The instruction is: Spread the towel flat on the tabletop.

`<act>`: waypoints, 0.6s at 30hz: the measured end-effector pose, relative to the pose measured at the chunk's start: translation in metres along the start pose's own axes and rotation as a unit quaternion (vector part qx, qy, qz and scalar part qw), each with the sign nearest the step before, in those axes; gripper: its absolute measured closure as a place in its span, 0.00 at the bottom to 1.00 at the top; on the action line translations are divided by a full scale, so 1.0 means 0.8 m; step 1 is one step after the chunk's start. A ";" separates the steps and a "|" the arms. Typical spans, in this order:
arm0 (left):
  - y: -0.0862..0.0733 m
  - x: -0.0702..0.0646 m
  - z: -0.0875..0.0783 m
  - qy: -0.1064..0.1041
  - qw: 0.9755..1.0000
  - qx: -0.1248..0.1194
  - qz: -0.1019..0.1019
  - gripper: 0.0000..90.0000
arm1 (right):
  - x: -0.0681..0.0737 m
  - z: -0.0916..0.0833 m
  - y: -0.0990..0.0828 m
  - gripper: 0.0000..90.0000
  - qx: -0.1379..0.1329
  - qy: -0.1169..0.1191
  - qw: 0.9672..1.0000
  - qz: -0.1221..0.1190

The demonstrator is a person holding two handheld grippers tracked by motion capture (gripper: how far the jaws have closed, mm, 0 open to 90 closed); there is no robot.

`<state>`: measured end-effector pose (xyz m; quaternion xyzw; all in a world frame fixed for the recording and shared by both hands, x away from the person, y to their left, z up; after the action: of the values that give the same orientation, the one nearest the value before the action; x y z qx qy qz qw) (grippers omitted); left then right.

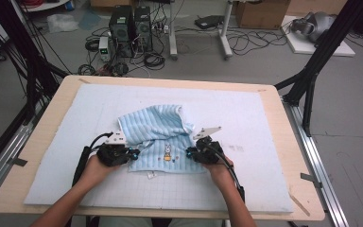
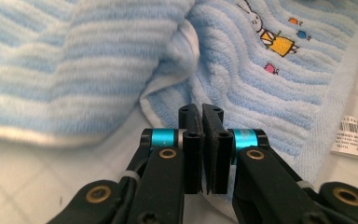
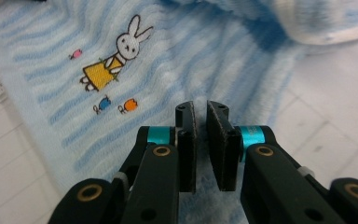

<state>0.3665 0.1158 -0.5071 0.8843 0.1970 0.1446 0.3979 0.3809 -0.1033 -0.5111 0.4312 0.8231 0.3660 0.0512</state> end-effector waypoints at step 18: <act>0.026 0.043 -0.022 0.099 0.989 -0.076 -0.076 0.47 | -0.025 0.023 0.031 0.89 -0.058 -0.070 0.995 0.029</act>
<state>0.3946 0.1305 -0.4766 0.8151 0.2903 0.2158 0.4525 0.4176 -0.0989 -0.5133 0.4755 0.7822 0.3833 0.1228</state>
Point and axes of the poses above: each handheld gripper's, and its own axes: z roughly forward along the jaws, y roughly out of its top, x roughly to its left, the point moved 10 cm from there along z, roughly forward along the jaws, and after that the axes turned 13 degrees about z, right-handed, at the moved point
